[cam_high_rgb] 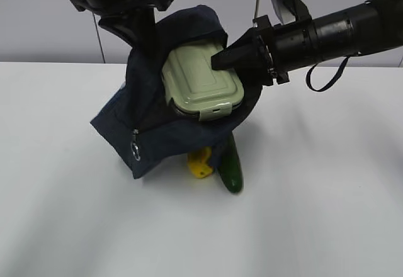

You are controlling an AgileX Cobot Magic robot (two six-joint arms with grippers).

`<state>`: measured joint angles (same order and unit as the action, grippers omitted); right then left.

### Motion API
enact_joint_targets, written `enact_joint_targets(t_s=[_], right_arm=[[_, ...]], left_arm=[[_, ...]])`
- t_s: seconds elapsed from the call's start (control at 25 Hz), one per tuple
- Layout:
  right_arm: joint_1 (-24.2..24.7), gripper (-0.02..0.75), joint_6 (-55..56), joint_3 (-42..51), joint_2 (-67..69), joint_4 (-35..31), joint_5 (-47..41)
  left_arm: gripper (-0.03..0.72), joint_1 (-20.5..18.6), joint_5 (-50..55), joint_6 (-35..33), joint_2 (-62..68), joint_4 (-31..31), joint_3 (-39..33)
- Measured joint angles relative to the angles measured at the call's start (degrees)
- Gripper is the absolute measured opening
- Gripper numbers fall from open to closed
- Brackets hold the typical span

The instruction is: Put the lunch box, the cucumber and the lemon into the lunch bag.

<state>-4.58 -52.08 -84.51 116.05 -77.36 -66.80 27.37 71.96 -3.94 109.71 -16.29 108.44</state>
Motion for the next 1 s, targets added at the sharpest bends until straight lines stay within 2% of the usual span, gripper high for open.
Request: enact_joint_targets(t_s=[0.16,0.6,1.0], right_arm=[[-0.59,0.36,-1.69,0.0,0.0,0.1,0.97],[-5.89,0.36,-6.21,0.0,0.04,-0.22,8.52],[-6.76,0.359,-6.97,0.0,1.78,-1.46,10.85]], left_arm=[[0.021,0.0,0.0,-0.36,0.36,-0.39,0.0],[0.021,0.0,0.14,-0.44,0.36,-0.39,0.0],[0.021,0.0,0.14,-1.17,0.78,-2.52,0.0]])
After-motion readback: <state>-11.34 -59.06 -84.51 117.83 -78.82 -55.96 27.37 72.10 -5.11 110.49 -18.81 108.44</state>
